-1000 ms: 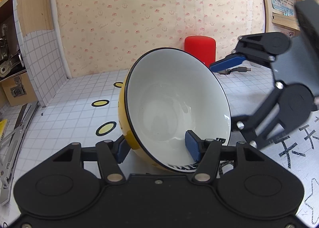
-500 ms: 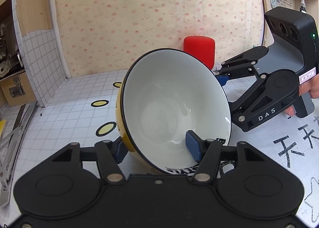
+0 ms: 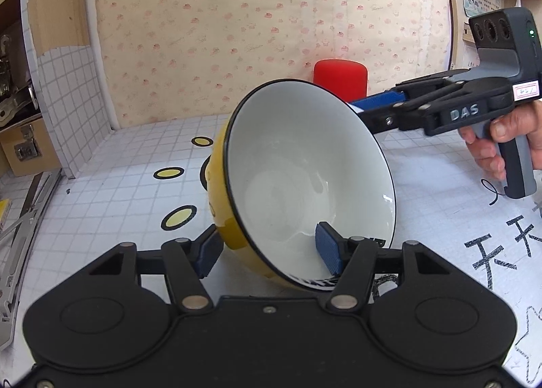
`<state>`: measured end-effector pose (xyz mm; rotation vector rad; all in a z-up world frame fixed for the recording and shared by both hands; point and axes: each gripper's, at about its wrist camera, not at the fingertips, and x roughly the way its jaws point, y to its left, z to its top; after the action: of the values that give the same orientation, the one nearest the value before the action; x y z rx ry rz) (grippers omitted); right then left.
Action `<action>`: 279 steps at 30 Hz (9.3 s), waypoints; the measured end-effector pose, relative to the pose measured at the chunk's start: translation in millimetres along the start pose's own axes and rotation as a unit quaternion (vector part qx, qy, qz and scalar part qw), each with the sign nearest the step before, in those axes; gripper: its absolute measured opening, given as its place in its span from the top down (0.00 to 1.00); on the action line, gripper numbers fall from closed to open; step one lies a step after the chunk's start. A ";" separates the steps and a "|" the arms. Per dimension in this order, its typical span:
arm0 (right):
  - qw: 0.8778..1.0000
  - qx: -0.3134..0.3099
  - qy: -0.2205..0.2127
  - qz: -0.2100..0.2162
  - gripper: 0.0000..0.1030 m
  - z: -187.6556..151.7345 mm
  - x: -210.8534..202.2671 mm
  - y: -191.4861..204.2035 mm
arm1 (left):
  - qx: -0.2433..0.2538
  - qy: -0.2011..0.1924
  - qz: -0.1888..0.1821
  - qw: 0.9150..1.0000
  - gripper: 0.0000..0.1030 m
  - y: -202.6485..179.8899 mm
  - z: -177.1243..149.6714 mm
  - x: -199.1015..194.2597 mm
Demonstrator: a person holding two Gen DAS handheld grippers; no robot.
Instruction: Clean bowl
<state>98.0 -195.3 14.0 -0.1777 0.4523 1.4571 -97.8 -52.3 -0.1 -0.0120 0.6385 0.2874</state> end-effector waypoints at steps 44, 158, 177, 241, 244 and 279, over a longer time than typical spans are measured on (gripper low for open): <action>0.673 -0.698 0.214 -0.117 0.41 -64.6 24.5 158.1 | -0.002 0.024 0.015 1.000 0.32 -4.0 5.9 2.6; 0.947 0.308 -0.016 0.089 0.44 -7.7 23.5 -32.3 | -0.005 -0.002 0.013 1.000 0.27 -14.7 9.3 18.7; 0.947 0.305 -0.020 0.102 0.44 -9.9 16.7 -37.8 | -0.001 0.005 0.024 1.000 0.27 -16.1 5.4 11.4; 0.942 0.291 -0.045 0.159 0.42 -2.9 24.3 -12.1 | -0.074 0.003 0.093 0.993 0.24 3.4 8.1 4.6; 0.942 0.292 -0.046 0.160 0.42 -3.6 25.2 -12.2 | -0.087 0.005 0.087 0.992 0.25 7.6 5.0 4.7; 0.943 0.295 -0.081 0.133 0.40 -26.3 -3.4 -3.3 | -0.084 0.005 0.077 0.994 0.21 16.5 2.1 6.6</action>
<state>96.1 -208.9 -8.9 0.4966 0.7770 1.5175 -96.0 -34.5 -1.1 -0.1255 0.6239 0.4892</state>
